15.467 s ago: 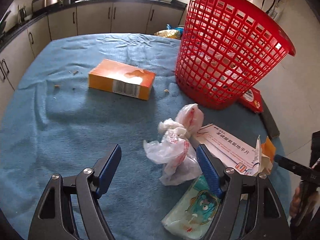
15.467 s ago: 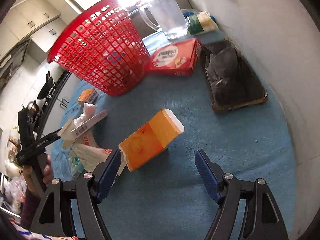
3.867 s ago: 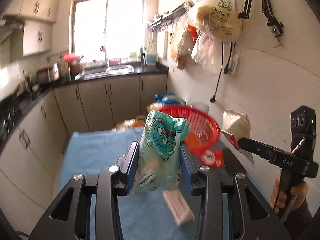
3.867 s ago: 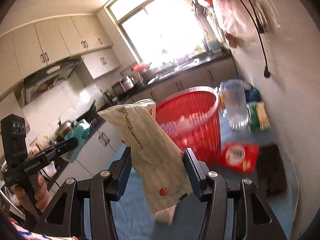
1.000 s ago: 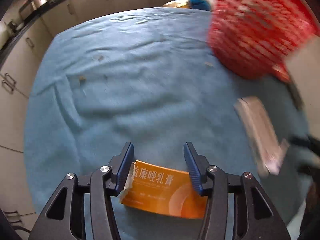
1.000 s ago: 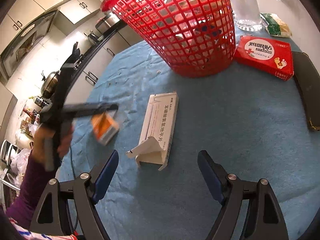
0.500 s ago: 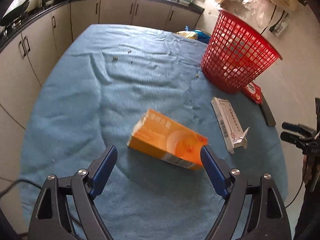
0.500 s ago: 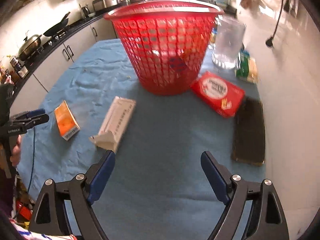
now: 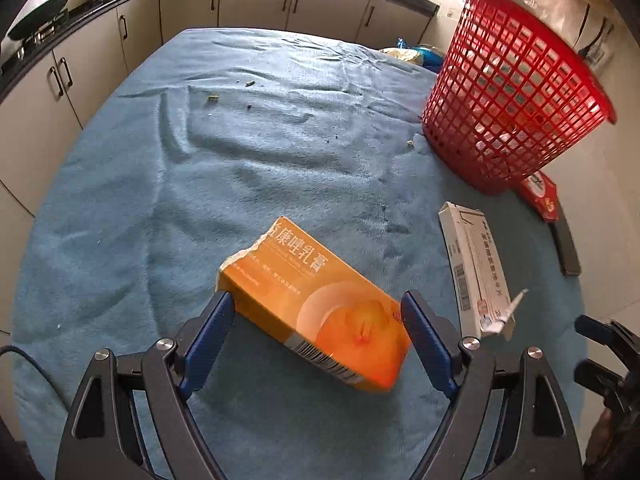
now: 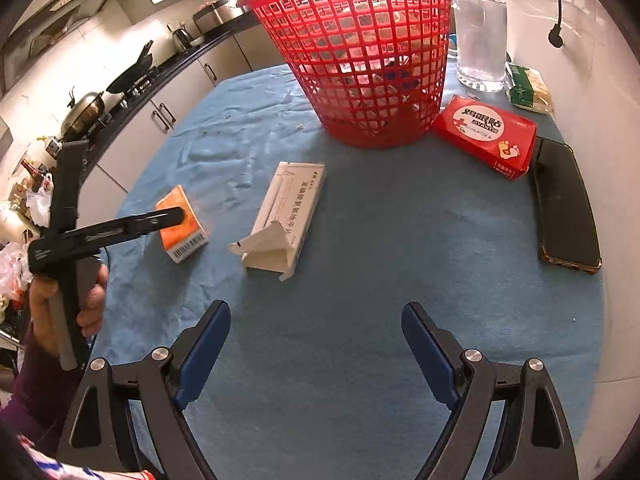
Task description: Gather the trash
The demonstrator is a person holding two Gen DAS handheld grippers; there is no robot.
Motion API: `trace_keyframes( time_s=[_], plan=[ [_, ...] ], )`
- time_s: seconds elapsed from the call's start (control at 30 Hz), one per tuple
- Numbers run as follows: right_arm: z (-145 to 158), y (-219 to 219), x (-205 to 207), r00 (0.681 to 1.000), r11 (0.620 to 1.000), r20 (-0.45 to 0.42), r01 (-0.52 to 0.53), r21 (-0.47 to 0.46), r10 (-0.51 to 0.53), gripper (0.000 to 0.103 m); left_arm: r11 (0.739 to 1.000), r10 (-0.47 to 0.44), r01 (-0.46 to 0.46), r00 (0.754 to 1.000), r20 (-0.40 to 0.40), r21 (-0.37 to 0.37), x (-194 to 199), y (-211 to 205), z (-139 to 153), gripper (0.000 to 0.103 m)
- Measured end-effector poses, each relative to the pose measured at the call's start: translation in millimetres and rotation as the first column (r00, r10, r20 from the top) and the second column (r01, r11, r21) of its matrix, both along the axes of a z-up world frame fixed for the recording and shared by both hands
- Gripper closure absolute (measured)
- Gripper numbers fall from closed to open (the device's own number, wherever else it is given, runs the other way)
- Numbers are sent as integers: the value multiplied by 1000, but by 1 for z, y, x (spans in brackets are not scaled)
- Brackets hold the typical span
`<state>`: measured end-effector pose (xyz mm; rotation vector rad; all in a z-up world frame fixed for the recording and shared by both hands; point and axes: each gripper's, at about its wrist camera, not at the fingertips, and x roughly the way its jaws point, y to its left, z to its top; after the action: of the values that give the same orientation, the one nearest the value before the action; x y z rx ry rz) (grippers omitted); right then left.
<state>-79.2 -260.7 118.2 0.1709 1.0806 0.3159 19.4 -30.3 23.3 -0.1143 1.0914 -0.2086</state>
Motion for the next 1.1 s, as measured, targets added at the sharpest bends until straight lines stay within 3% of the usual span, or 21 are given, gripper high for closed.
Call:
trace_keyframes(
  time_s=[0.27, 0.33, 0.43, 0.83, 1.1],
  plan=[
    [-3, 4, 10, 1000, 1000, 3, 5, 26, -5, 13, 997, -35, 35, 999, -3, 65, 5, -25, -11, 19],
    [-5, 8, 14, 1000, 1000, 2, 2, 29, -2, 13, 997, -63, 62, 998, 7, 54, 2, -26, -10, 33],
    [-9, 14, 26, 1000, 1000, -1, 7, 30, -7, 13, 995, -80, 80, 997, 2, 55, -6, -23, -6, 42],
    [-30, 57, 86, 999, 999, -26, 44, -32, -45, 12, 988, -101, 95, 994, 44, 120, -37, -8, -8, 43],
    [-47, 78, 86, 998, 990, -47, 41, -137, -48, 12, 985, -114, 102, 990, 81, 140, -53, -6, -9, 44]
  ],
)
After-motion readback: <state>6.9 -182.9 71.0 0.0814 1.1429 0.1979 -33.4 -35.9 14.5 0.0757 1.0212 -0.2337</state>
